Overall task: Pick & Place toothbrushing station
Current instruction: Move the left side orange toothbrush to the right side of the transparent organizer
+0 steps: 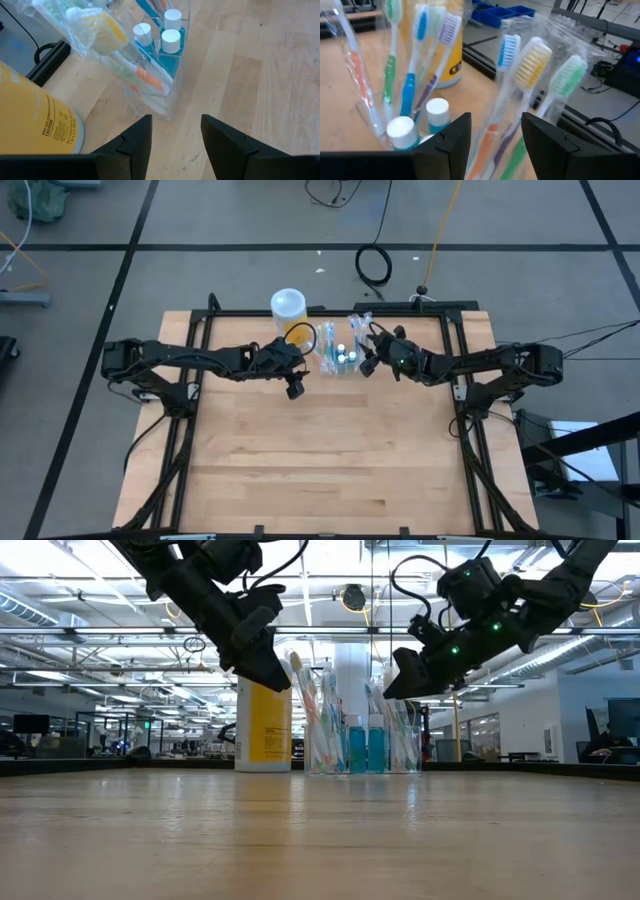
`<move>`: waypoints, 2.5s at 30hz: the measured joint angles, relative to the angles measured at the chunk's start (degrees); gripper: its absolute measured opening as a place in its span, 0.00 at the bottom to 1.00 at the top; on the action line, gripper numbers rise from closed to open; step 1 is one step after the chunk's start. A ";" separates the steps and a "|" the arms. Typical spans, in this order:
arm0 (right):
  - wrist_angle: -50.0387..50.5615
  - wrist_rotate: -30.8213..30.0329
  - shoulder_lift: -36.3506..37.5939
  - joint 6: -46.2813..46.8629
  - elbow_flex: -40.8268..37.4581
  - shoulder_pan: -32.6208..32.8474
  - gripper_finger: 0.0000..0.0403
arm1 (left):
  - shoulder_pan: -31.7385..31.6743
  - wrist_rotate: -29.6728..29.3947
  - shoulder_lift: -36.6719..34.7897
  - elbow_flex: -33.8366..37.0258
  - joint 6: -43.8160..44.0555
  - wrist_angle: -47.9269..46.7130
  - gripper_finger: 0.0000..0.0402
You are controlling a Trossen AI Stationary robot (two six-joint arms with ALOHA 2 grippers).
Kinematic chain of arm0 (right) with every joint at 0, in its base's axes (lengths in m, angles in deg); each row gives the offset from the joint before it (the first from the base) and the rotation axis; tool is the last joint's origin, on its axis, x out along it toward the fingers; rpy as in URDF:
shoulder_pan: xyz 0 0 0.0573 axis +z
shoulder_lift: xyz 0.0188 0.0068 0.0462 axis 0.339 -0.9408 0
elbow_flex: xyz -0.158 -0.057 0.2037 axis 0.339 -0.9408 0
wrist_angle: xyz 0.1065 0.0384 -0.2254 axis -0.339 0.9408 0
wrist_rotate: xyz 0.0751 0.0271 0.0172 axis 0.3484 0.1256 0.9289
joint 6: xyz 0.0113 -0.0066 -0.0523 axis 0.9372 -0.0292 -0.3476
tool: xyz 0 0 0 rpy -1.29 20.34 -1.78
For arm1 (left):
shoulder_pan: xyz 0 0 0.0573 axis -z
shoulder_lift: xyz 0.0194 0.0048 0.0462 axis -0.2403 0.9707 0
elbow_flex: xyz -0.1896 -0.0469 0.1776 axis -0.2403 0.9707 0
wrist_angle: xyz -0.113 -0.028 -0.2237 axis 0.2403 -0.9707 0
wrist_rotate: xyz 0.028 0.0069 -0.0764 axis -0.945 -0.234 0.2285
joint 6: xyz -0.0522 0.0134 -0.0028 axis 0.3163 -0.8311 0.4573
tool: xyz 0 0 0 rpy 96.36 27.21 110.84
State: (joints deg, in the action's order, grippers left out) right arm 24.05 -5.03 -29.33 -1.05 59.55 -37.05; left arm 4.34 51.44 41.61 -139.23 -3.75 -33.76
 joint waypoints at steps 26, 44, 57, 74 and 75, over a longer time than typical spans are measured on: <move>-1.45 9.04 0.00 -1.66 0.07 -0.33 0.33 | -0.31 -3.56 0.02 -0.02 8.57 7.39 0.44; -1.45 8.97 0.00 -1.80 0.07 -0.31 0.33 | -2.54 0.15 0.56 -0.11 14.59 5.91 0.44; -2.88 8.99 0.00 -1.86 0.04 -0.31 0.33 | -4.49 -0.07 6.63 -0.07 14.44 13.17 0.43; -2.40 15.78 1.02 -10.78 0.04 0.73 0.33 | -4.52 0.18 6.71 -0.04 9.90 16.36 0.02; -2.23 16.78 1.42 -11.22 0.04 0.89 0.33 | -4.52 0.17 6.71 -0.04 9.90 16.38 0.03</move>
State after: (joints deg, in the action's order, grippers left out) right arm 21.82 11.75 -27.90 -12.27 59.59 -36.16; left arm -0.18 51.61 48.32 -139.27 6.15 -17.38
